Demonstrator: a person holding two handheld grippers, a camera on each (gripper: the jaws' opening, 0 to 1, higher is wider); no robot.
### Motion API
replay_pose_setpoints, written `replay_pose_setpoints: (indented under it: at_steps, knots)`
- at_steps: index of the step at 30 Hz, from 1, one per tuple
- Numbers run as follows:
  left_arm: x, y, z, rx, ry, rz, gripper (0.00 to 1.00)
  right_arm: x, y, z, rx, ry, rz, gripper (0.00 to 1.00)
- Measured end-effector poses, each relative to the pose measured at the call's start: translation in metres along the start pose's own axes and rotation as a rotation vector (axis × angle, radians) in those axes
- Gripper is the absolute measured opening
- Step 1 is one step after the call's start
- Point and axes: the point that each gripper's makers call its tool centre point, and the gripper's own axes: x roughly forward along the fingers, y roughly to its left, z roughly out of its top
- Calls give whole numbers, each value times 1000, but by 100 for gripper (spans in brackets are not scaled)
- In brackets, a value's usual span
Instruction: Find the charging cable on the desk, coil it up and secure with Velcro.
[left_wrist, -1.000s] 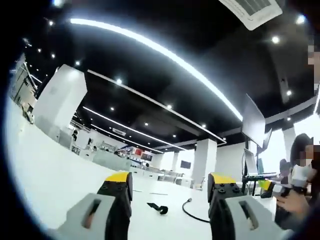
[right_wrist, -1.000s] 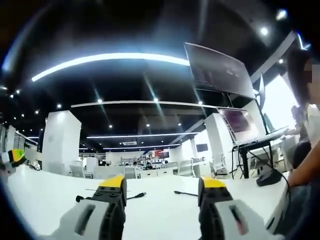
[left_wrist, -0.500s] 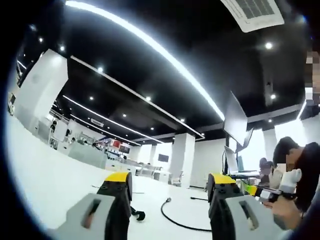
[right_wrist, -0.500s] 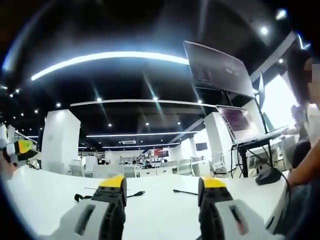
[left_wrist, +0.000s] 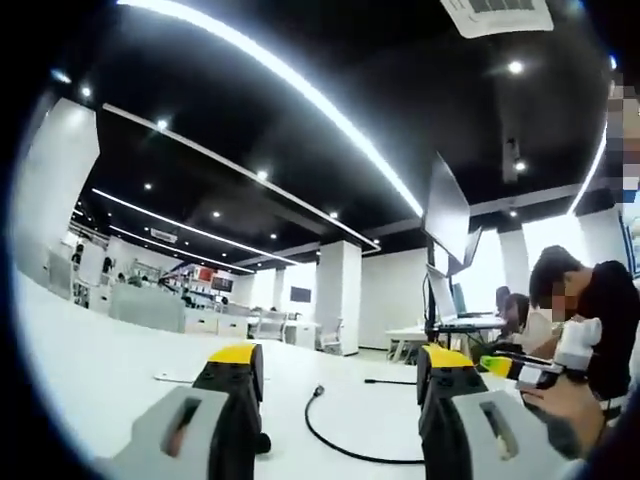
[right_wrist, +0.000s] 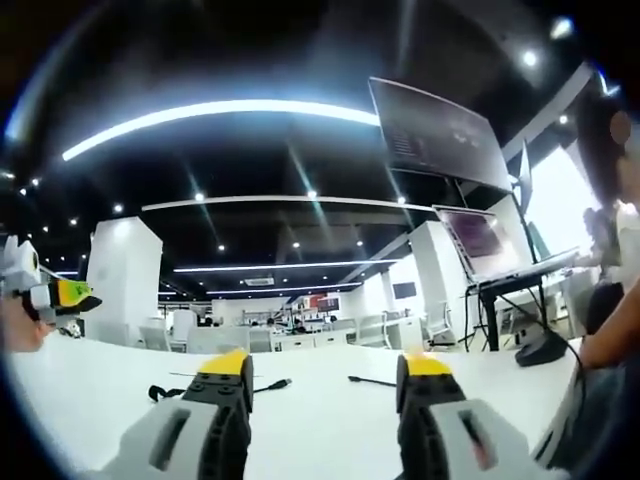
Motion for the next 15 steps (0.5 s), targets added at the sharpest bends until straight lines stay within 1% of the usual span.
replay_pose_setpoints:
  at_steps: [3, 5, 8, 15]
  knots:
    - [8, 4, -4, -44, 23, -7, 62, 1, -1, 1, -1, -2, -2, 58]
    - [13, 6, -5, -46, 32, -5, 62, 2, -1, 1, 2, -2, -1, 58]
    - [21, 11, -11, -14, 65, 7, 62, 2, -1, 1, 4, -2, -1, 58]
    - [44, 7, -24, -22, 120, -30, 62, 5, 2, 0, 3, 1, 11, 58]
